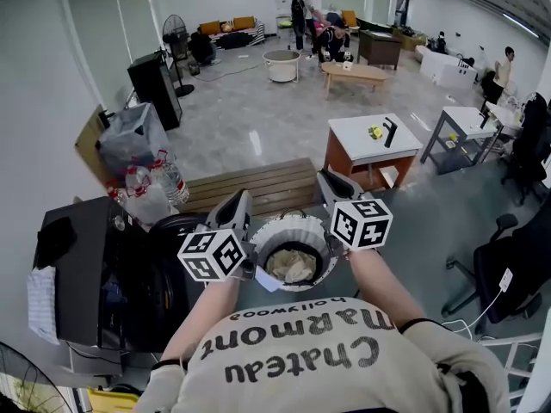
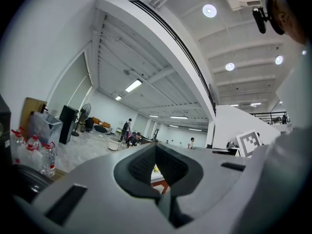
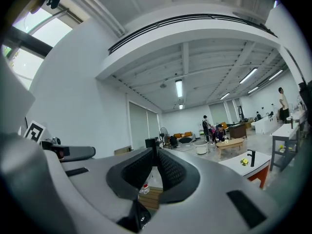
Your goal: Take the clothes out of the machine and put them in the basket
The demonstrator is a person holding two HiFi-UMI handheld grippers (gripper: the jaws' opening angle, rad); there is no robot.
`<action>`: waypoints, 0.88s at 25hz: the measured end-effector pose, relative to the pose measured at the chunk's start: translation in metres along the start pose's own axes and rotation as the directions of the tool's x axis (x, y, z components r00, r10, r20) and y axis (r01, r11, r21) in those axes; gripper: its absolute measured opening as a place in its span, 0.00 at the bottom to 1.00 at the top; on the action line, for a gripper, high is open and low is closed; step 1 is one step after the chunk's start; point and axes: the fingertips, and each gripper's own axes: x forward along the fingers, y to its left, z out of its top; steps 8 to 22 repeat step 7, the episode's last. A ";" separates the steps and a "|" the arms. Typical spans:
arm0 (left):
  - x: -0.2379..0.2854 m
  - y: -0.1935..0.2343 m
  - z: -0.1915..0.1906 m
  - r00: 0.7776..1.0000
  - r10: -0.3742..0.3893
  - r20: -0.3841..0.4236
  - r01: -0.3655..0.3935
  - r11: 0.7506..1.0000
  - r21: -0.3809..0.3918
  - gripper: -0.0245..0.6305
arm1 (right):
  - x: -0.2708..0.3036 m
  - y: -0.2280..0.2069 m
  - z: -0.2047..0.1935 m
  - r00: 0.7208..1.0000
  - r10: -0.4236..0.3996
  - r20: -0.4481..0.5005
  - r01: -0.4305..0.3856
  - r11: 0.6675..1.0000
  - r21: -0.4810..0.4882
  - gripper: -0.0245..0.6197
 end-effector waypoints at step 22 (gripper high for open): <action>0.011 -0.023 0.012 1.000 0.011 0.028 -0.011 1.000 0.003 0.05 | -0.009 -0.016 0.013 1.000 0.022 -0.012 -0.022 1.000 0.007 0.12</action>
